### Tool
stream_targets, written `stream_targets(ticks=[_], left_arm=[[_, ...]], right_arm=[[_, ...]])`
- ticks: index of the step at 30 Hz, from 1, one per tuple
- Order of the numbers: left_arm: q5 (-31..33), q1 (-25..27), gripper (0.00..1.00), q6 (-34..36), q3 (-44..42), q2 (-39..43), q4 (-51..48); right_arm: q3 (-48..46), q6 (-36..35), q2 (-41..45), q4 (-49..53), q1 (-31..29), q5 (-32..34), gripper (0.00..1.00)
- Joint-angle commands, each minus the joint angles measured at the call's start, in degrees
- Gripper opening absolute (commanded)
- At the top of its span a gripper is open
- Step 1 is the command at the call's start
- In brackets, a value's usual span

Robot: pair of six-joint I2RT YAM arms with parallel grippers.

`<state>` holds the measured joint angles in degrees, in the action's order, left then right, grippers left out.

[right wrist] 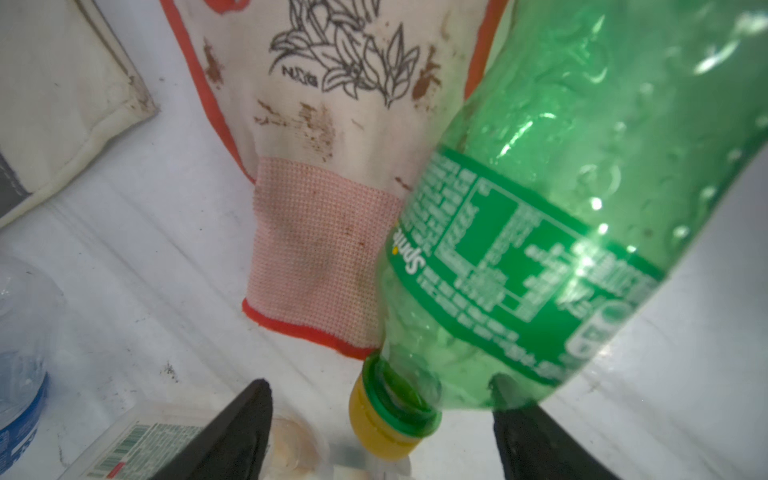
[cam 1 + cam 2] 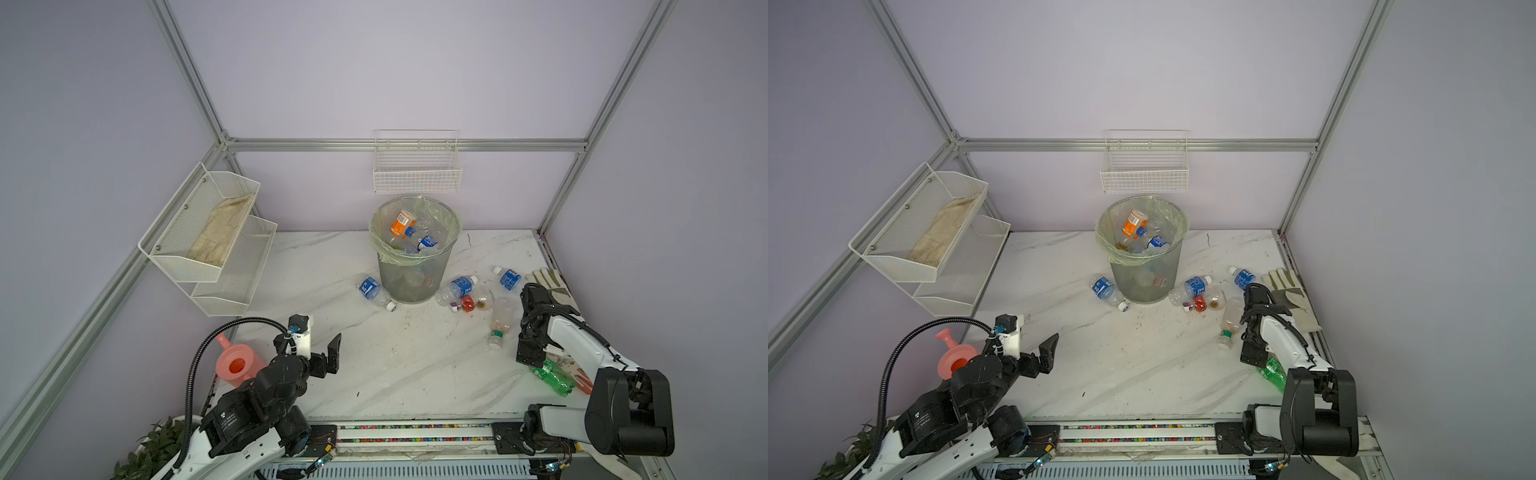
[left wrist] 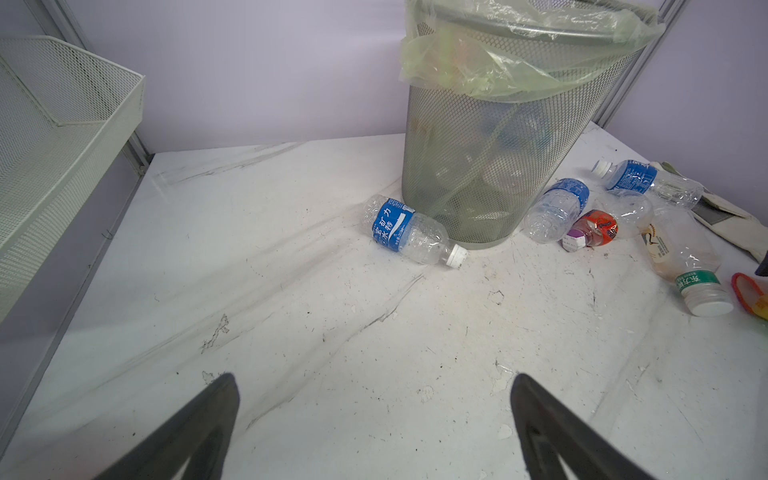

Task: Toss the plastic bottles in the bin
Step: 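Move the right gripper over the clear square bottle with green cap, then close the right gripper around the clear square bottle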

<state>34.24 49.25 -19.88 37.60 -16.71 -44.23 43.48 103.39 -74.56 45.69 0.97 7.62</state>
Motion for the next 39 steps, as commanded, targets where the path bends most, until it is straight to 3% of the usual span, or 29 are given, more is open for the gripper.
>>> stream_targets(ticks=[1, 9, 12, 14, 19, 21, 23, 25, 27, 31, 34, 39], left_arm=[[-0.33, 1.01, 1.00, 1.16, -0.52, 5.05, 1.52], [-0.14, 1.02, 1.00, 1.30, -0.51, 4.69, 1.78], [-0.05, 1.06, 1.00, 1.40, -0.52, 4.43, 1.78], [0.04, 1.00, 1.00, 1.36, -0.52, 4.32, 1.86], [0.04, 0.94, 1.00, 1.49, -0.43, 4.30, 1.87], [0.01, 0.97, 1.00, 1.46, -0.35, 4.64, 1.75], [-0.22, 1.01, 1.00, 1.42, -0.34, 5.25, 1.57], [-0.44, 1.01, 1.00, 1.39, -0.27, 5.93, 1.47], [-0.40, 1.02, 1.00, 1.42, -0.42, 6.44, 1.66], [-0.48, 1.02, 1.00, 1.51, -0.36, 6.51, 1.69], [-0.83, 0.99, 1.00, 1.51, -0.25, 6.64, 1.34], [-1.19, 1.02, 1.00, 1.59, -0.25, 7.57, 1.27]], right_arm=[[-0.32, 5.78, 0.63, -0.32, 0.17, -2.93, 0.78], [2.84, 0.86, 4.60, -0.29, -3.33, -5.04, 0.73], [10.02, 1.30, 6.20, 4.27, -11.62, 1.77, 0.73], [16.30, -2.00, 4.96, 5.82, -16.93, 7.34, 0.76], [33.27, -31.20, -8.66, 5.45, -22.85, 18.21, 0.82], [36.20, -46.99, -13.57, 3.41, -23.30, 20.18, 0.85], [37.37, -58.40, -16.07, 4.45, -23.32, 23.00, 0.89], [35.28, -64.05, -15.18, 5.06, -23.34, 25.74, 0.92], [31.67, -65.36, -10.54, 4.02, -23.23, 28.08, 0.97], [22.49, -66.05, -0.04, -4.26, -16.95, 19.02, 0.97], [17.12, -69.35, 1.62, -9.44, -8.63, 4.28, 0.97], [13.88, -70.46, -1.45, -9.98, -7.82, 4.18, 0.97]])
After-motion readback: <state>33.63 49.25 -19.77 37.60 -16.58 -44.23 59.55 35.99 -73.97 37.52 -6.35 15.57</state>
